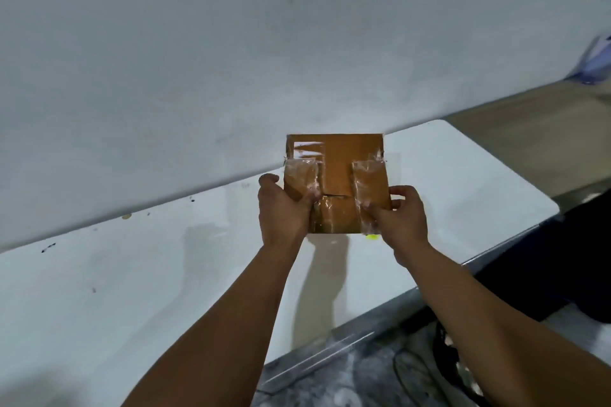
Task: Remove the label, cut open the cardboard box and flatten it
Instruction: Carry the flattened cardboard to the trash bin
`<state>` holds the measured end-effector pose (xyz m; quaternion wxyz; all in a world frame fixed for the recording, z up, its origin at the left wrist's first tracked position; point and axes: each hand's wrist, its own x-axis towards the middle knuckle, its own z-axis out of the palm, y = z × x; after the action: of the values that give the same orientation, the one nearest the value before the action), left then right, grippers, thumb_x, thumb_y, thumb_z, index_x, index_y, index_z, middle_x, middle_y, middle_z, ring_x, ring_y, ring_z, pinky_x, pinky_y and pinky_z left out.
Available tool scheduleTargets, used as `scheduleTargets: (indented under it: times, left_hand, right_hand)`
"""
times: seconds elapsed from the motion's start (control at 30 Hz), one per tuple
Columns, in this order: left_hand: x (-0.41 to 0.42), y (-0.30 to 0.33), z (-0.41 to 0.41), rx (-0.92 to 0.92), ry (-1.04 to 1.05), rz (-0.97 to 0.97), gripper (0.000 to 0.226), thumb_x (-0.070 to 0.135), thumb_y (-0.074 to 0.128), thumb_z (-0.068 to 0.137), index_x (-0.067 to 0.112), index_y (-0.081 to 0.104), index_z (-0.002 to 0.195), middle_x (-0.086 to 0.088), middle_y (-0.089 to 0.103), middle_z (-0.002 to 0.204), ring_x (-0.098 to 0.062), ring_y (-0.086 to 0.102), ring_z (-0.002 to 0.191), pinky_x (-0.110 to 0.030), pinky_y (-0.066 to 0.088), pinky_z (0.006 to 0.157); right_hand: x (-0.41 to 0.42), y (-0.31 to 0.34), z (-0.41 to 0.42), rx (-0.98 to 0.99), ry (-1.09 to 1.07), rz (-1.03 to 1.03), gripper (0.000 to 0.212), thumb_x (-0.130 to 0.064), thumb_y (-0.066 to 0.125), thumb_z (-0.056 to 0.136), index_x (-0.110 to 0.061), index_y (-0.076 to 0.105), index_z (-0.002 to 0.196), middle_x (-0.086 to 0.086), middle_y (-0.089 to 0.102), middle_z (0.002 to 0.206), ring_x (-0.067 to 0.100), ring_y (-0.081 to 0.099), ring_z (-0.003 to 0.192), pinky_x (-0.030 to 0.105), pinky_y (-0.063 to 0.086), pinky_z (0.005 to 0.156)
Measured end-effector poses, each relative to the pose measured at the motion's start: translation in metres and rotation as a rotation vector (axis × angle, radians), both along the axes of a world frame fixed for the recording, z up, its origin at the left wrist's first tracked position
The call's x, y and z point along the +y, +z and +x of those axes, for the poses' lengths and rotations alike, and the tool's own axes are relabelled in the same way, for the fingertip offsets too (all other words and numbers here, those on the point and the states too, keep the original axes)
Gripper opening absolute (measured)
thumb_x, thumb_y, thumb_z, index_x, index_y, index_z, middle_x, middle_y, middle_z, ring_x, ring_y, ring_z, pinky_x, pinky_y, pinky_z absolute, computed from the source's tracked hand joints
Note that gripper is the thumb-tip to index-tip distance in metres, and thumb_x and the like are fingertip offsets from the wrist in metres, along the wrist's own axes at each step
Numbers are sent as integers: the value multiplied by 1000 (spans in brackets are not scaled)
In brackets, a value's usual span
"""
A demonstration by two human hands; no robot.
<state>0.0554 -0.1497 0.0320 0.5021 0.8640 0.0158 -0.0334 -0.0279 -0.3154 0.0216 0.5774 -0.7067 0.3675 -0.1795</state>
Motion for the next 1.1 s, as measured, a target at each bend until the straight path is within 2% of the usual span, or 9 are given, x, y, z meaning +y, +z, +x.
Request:
scheduleTargets:
  times: [0.1,0.33,0.53,0.63,0.73,0.83,0.9,0.97,1.1]
  left_hand:
    - [-57,11,-21,-51,-135,70,51,44,76,82,15,55,118,-8,57,114,-24,57,99,-31,44,82]
    - [-188,16,-89,-140,-347,61,44,55,59,93,20,61,119,-10,56,114,-15,41,86,-27,35,79]
    - [-288,11,-166,-117,-510,15,40,43,38,91,24,69,106,-6,66,97,-22,63,86,-30,49,72]
    - [-318,10,-199,8,-603,-64,28,34,51,93,23,75,104,2,71,89,-10,64,79,-24,50,70]
    - [-337,-14,-214,150,-626,-52,28,31,63,92,26,69,119,9,69,106,-12,66,97,-35,55,92]
    - [-346,-47,-225,329,-631,-128,36,17,70,91,34,57,119,3,71,116,-14,70,97,-39,61,84]
    - [-352,-67,-230,431,-603,-148,47,13,74,89,30,51,127,4,70,102,-8,70,82,-31,61,73]
    - [-360,-92,-230,417,-592,-58,56,21,78,86,20,50,134,2,70,103,-9,69,82,-35,60,79]
    - [-375,-134,-234,425,-655,9,39,28,80,84,26,55,114,5,71,101,-17,71,92,-44,61,85]
  right_hand:
    - [-49,8,-32,-48,-113,-20,43,-21,82,75,-24,54,108,-4,65,90,17,67,77,34,56,67]
    - [-166,17,-120,-87,-296,-75,49,-25,85,74,-22,57,114,-1,65,104,19,65,89,36,57,80]
    - [-251,-7,-213,-43,-467,-87,43,-28,83,75,-20,63,112,-2,67,102,17,66,91,32,55,77]
    - [-279,-22,-253,-6,-522,-73,25,-24,82,77,-24,64,93,-3,65,89,19,67,86,31,54,72]
    - [-293,-42,-281,11,-556,-19,25,-21,83,77,-22,61,89,-2,64,87,18,65,80,30,54,67]
    - [-295,-67,-301,52,-619,18,32,-21,84,75,-14,59,94,-2,62,86,12,61,75,25,47,59]
    - [-297,-89,-310,92,-661,37,32,-24,85,74,-16,58,89,-2,64,86,15,62,80,27,49,64]
    - [-297,-112,-317,124,-704,39,32,-29,85,72,-20,57,83,-2,65,84,19,64,83,32,53,69]
    - [-292,-147,-329,185,-799,95,33,-31,85,72,-23,55,80,-5,63,81,22,64,82,42,55,77]
